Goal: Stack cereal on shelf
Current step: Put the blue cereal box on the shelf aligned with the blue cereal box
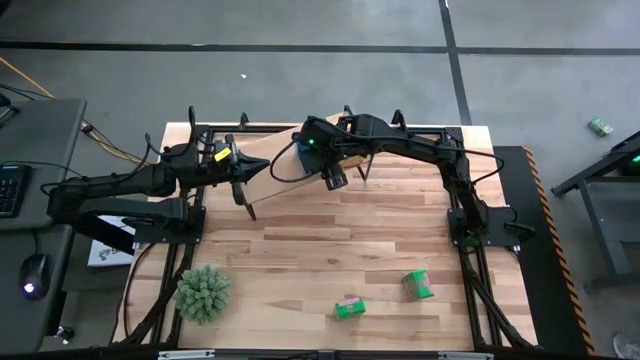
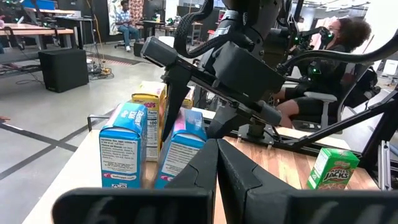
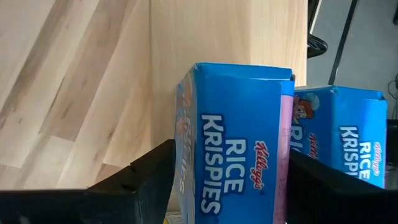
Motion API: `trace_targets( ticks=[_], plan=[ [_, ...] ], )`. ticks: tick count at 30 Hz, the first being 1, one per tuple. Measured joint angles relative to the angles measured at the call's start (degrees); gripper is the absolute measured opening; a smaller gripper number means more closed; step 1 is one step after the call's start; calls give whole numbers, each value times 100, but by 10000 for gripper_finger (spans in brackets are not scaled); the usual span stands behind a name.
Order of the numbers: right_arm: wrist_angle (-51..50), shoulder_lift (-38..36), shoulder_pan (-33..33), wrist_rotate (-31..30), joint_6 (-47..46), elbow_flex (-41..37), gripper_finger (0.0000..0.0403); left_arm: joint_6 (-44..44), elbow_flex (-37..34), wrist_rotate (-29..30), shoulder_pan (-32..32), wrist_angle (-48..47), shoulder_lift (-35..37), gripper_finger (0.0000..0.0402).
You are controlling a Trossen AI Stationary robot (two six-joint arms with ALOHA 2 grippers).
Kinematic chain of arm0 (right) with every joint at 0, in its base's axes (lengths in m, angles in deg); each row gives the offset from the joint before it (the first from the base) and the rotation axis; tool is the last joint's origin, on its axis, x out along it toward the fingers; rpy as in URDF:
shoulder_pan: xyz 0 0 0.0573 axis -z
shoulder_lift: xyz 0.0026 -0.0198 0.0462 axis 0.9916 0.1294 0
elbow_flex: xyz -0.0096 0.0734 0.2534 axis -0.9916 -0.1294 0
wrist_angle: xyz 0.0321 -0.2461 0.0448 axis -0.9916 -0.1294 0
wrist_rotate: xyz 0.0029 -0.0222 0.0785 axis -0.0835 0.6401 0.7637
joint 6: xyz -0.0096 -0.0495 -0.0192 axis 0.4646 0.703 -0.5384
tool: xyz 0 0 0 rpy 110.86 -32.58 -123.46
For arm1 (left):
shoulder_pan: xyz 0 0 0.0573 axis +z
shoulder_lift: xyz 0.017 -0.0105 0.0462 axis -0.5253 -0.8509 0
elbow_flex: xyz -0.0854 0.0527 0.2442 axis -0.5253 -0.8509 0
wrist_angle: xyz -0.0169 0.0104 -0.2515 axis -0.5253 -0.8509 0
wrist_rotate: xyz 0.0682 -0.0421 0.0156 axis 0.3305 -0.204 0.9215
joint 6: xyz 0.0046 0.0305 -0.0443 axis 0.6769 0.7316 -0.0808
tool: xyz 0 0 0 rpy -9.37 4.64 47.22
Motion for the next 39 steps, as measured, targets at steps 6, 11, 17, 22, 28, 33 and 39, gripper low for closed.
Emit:
trace_targets(
  ticks=[6, 11, 17, 22, 28, 33, 39],
  plan=[
    [5, 0, 0, -195, 233, 0, 236, 3, 0, 0, 0, 0, 0, 3],
    [5, 2, 0, -396, 328, 156, 236, 6, 0, 0, 0, -2, 0, 3],
    [80, -101, 0, -446, 354, 166, 236, 11, -1, 0, 0, -7, 0, 3],
    [77, -129, 0, -627, 355, 166, 236, 11, 0, 0, -2, -9, 0, 3],
    [78, -129, -13, -703, 503, 166, 236, 66, 0, 24, 0, -9, 0, 3],
    [118, -181, -77, -982, 565, 166, 236, 103, 0, 31, 0, -9, 0, 3],
    [242, -375, -159, -1001, 610, 166, 236, 103, 0, 33, -2, -7, 2, 3]
  ],
)
